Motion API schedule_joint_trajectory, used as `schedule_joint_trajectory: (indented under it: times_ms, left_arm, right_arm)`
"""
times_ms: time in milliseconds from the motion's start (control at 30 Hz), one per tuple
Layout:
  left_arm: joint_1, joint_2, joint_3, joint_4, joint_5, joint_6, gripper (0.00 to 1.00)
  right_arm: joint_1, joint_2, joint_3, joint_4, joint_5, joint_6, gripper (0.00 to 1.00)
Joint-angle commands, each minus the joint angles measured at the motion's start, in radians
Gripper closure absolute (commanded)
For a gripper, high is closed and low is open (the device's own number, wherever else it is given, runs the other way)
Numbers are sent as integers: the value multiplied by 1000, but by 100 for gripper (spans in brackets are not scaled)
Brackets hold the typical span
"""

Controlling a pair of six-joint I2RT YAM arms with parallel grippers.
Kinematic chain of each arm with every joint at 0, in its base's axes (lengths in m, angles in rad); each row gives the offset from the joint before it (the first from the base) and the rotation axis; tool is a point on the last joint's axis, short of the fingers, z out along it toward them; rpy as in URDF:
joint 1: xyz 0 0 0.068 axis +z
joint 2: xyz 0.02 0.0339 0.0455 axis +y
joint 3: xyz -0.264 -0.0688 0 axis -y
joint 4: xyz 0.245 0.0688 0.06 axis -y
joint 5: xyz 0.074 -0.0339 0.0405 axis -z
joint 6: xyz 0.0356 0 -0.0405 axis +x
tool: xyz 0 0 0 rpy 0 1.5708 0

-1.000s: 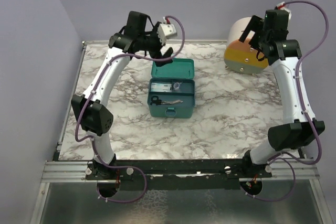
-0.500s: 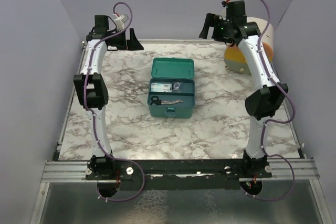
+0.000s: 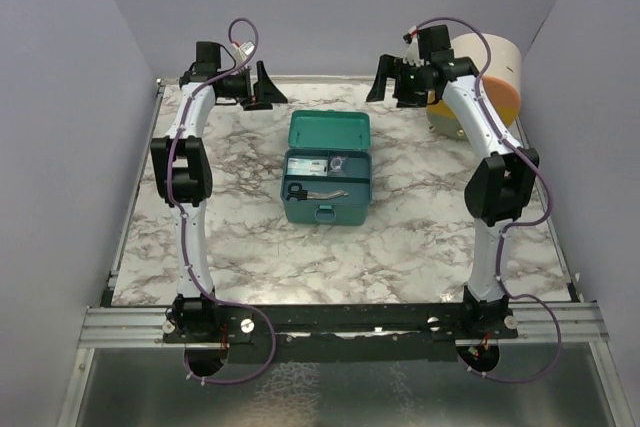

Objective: Organize the medicine kit

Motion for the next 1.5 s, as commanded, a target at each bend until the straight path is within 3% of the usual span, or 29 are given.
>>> schedule_joint_trajectory:
  times_ms: [0, 300, 967, 1467]
  left_arm:
    - [3, 18, -18, 22, 61, -44, 1]
    - [1, -31, -140, 20, 40, -8, 1]
    - [-84, 72, 2, 22, 80, -49, 1]
    - [-105, 89, -6, 40, 112, -59, 1]
  right_arm:
    - [-4, 10, -56, 61, -52, -7, 0]
    - [-4, 8, -217, 162, -125, 22, 0]
    - [-5, 116, -248, 349, -296, 49, 0]
    - [-5, 136, -272, 468, -439, 115, 0]
